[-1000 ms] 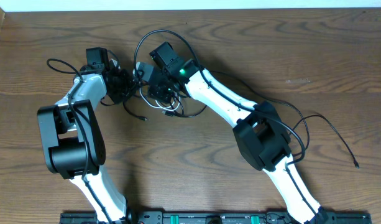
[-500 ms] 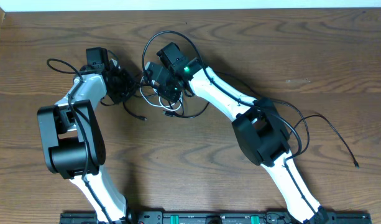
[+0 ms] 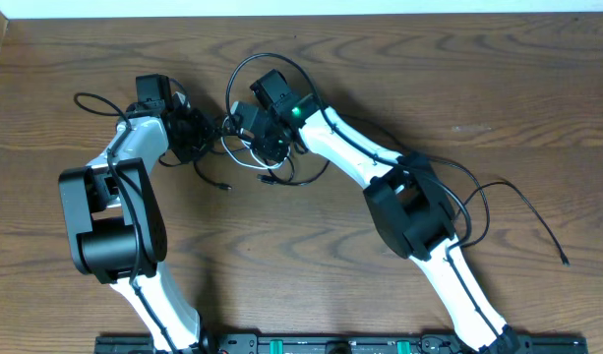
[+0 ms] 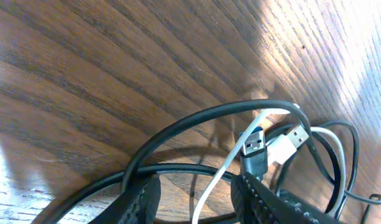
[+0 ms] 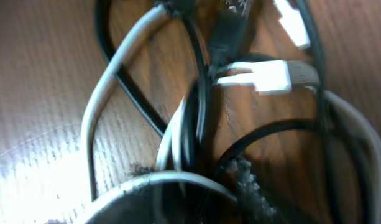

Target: Untangle cables

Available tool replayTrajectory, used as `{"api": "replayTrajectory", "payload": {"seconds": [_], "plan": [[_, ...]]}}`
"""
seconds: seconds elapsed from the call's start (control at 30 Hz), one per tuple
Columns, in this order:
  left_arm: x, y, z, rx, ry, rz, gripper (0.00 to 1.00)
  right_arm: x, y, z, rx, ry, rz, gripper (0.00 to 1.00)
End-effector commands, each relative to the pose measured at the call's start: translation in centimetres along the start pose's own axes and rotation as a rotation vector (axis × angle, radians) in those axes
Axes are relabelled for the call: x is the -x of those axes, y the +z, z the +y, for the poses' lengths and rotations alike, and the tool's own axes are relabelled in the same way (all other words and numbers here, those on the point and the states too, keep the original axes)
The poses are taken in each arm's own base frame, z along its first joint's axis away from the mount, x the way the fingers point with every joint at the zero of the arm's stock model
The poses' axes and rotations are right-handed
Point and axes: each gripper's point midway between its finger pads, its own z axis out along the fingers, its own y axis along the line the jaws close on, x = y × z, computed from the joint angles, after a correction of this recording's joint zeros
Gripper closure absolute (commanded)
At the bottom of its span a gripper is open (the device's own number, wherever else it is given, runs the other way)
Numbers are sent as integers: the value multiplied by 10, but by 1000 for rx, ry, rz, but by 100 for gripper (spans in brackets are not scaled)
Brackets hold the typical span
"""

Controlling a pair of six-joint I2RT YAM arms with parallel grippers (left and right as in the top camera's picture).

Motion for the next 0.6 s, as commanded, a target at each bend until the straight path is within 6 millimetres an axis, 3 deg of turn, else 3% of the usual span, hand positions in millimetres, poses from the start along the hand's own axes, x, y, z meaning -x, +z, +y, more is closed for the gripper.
{"api": "replayTrajectory", "payload": {"seconds": [0.0, 0.1, 0.2, 0.57], "plan": [[1, 1, 13, 47, -15, -12, 55, -29, 27, 5, 28, 12, 74, 95], [-3, 1, 4, -3, -12, 14, 55, -29, 27, 11, 58, 40, 71, 99], [-5, 1, -10, -80, 25, 37, 55, -12, 12, 19, 137, 97, -2, 99], [-1, 1, -1, -31, 25, 12, 55, -5, -22, 40, 428, 269, -91, 99]]}}
